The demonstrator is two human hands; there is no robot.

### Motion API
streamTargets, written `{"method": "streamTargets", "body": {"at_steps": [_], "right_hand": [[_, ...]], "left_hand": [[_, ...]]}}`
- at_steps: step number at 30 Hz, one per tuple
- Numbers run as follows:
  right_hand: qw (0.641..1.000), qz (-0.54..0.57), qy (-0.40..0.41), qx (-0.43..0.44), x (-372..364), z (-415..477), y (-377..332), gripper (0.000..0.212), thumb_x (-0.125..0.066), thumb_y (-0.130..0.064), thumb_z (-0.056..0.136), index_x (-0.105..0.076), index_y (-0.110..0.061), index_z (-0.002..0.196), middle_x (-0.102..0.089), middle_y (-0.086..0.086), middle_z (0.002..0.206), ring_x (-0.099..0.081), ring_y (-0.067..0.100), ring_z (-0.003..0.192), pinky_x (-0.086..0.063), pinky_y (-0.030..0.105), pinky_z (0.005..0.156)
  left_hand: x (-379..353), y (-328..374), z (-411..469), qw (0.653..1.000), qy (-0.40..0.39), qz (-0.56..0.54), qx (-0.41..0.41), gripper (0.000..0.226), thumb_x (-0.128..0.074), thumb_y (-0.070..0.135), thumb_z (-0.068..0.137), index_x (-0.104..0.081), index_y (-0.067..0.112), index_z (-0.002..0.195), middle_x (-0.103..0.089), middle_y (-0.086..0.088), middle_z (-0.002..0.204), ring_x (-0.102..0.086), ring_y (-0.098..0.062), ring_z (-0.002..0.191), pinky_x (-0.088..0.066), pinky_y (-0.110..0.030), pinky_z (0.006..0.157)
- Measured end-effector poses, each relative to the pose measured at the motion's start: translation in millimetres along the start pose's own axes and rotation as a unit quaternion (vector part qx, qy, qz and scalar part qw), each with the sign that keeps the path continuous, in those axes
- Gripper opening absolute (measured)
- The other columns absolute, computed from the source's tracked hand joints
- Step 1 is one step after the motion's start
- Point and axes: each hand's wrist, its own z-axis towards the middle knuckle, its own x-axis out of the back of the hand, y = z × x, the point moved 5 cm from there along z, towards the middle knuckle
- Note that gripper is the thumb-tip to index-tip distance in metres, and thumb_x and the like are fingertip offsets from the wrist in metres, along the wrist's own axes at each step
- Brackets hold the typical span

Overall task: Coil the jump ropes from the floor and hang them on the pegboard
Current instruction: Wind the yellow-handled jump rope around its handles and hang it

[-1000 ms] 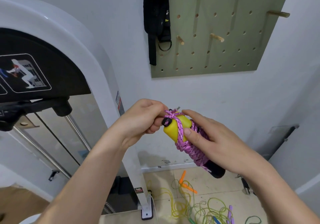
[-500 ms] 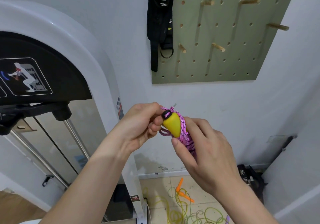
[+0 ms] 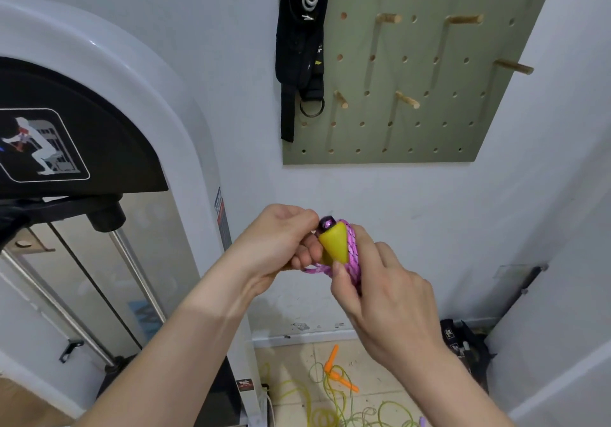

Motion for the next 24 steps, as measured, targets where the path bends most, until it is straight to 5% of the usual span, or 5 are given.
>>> {"method": "streamTargets", "body": {"at_steps": [11, 14, 16, 19, 24], "right_hand": [[0.981, 0.078, -0.147, 0.103, 17.4, -4.4, 35.1, 0.054, -0.049, -0.069, 0.083, -0.030, -0.052, 0.130, -0.066, -0.015, 0.085, -0.061, 0.011, 0.074, -0.051, 0.034, 0.066], [0.919, 0.273, -0.279, 0.060, 29.6, -1.8, 42.7, 0.043, -0.070, -0.047, 0.083, -0.052, -0.042, 0.122, -0.072, -0.012, 0.085, -0.066, 0.011, 0.069, -0.056, 0.032, 0.068], [0.837, 0.425, -0.344, 0.034, 34.1, -2.1, 52.0, 0.043, -0.074, -0.032, 0.082, -0.060, -0.027, 0.123, -0.074, 0.000, 0.104, -0.070, 0.020, 0.091, -0.057, 0.033, 0.082], [0.737, 0.587, -0.333, -0.030, 25.7, -4.4, 70.4, 0.060, -0.079, -0.045, 0.073, -0.062, -0.015, 0.123, -0.067, 0.019, 0.117, -0.065, 0.042, 0.101, -0.056, 0.044, 0.085], [0.798, 0.564, -0.210, -0.041, 17.4, -12.9, 67.1, 0.040, -0.063, -0.041, 0.087, -0.061, -0.023, 0.123, -0.069, 0.003, 0.116, -0.068, 0.019, 0.099, -0.055, 0.031, 0.083]], "left_hand": [[1.6, 17.3, 7.7, 0.935, -0.046, 0.336, -0.107, 0.012, -0.071, 0.013, 0.074, -0.062, 0.016, 0.068, -0.049, 0.011, 0.049, -0.041, -0.005, 0.045, -0.035, -0.017, 0.049], [-3.1, 7.5, 7.9, 0.945, -0.055, 0.305, -0.107, 0.014, -0.068, 0.008, 0.078, -0.061, 0.017, 0.068, -0.051, 0.008, 0.053, -0.044, -0.008, 0.052, -0.038, -0.020, 0.055], [-9.5, 9.1, 6.4, 0.954, -0.069, 0.272, -0.108, 0.016, -0.065, 0.007, 0.081, -0.061, 0.016, 0.069, -0.051, 0.008, 0.051, -0.047, -0.010, 0.054, -0.039, -0.020, 0.056], [-24.3, 22.6, 1.7, 0.971, -0.083, 0.194, -0.116, 0.018, -0.052, 0.004, 0.086, -0.058, 0.010, 0.070, -0.055, 0.005, 0.051, -0.048, -0.010, 0.049, -0.038, -0.018, 0.050], [-40.2, 17.8, 5.8, 0.996, 0.021, 0.021, -0.090, 0.019, -0.043, 0.003, 0.086, -0.055, 0.006, 0.072, -0.045, -0.003, 0.055, -0.040, -0.017, 0.049, -0.038, -0.025, 0.050]]}}
